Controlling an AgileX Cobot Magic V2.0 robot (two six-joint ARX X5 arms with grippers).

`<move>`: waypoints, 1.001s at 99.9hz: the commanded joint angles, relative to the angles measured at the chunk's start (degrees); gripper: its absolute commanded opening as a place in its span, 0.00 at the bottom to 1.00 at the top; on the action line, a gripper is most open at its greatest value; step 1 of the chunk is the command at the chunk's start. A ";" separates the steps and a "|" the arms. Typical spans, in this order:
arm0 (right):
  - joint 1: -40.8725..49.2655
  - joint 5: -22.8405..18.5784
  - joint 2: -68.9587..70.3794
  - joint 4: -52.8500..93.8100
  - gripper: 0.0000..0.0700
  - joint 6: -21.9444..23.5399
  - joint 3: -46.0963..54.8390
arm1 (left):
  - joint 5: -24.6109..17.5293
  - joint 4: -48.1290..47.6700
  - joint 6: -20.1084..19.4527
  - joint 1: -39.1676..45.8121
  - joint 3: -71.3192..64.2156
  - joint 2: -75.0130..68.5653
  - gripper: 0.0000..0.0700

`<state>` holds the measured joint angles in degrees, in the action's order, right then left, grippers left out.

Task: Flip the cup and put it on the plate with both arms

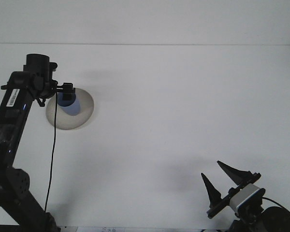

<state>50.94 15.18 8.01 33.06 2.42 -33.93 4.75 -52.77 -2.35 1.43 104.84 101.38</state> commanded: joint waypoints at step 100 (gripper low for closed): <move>0.52 -0.09 -0.09 -0.50 0.60 0.57 -0.55 | -14.91 21.09 18.05 -20.04 -60.67 -76.43 0.77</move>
<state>50.94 15.09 8.01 33.10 2.42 -33.93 -10.24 -33.04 14.83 -18.39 43.94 25.82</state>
